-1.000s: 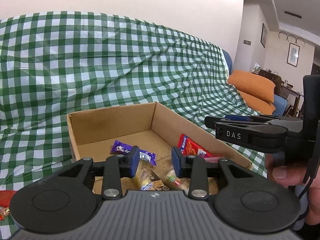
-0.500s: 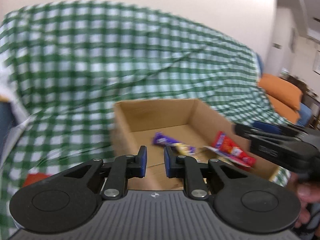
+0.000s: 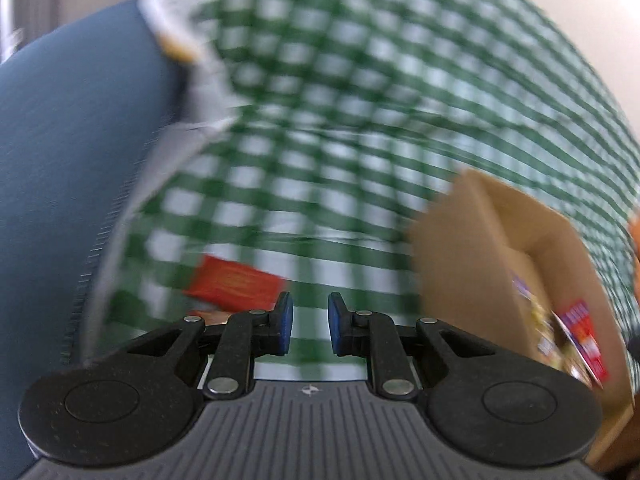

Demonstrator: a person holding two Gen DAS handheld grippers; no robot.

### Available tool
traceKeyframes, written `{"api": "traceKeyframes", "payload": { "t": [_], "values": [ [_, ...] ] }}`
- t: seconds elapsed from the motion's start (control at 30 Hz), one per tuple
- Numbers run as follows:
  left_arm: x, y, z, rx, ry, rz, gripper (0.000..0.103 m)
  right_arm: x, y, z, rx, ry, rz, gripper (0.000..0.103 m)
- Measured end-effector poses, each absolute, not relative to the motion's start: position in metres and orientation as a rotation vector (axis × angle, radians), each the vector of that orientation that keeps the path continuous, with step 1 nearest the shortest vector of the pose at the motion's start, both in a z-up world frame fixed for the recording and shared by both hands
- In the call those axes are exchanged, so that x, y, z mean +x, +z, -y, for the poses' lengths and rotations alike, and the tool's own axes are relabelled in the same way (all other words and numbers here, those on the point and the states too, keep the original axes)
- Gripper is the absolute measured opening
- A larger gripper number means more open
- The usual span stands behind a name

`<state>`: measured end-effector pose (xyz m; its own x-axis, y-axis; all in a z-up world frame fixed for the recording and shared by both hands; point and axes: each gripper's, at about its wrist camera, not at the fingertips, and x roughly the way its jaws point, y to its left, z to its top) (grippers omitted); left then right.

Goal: Organize snacks
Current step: 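Move both open tools from the box down to the remaining snacks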

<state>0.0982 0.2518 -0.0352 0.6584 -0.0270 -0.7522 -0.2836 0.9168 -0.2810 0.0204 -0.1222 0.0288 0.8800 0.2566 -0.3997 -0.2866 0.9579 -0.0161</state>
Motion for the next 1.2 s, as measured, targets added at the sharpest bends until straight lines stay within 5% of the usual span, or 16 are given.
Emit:
{"api": "traceKeyframes", "payload": {
  "t": [0.2, 0.53, 0.7, 0.83, 0.87, 1.13, 1.2],
  "values": [
    [0.114, -0.071, -0.303, -0.611, 0.248, -0.933, 0.04, 0.022, 0.025, 0.114, -0.089, 0.342, -0.435, 0.032],
    [0.144, -0.093, -0.289, -0.508, 0.333, -1.008, 0.074, 0.03, 0.027, 0.106, -0.066, 0.395, -0.448, 0.034],
    [0.154, -0.104, -0.281, -0.436, 0.334, -1.044, 0.072, 0.031, 0.026, 0.102, -0.08, 0.414, -0.448, 0.034],
    [0.155, -0.107, -0.27, -0.366, 0.266, -1.095, 0.024, 0.033, 0.025, 0.102, -0.082, 0.413, -0.452, 0.034],
    [0.154, -0.107, -0.267, -0.37, 0.234, -1.098, 0.021, 0.034, 0.025, 0.101, -0.082, 0.413, -0.454, 0.034],
    [0.134, -0.112, -0.244, -0.446, -0.102, -1.256, 0.022, 0.03, 0.022, 0.091, -0.105, 0.442, -0.456, 0.034],
    [0.128, -0.098, -0.244, -0.398, -0.081, -1.18, 0.031, 0.026, 0.022, 0.086, -0.113, 0.467, -0.453, 0.035]
  ]
}}
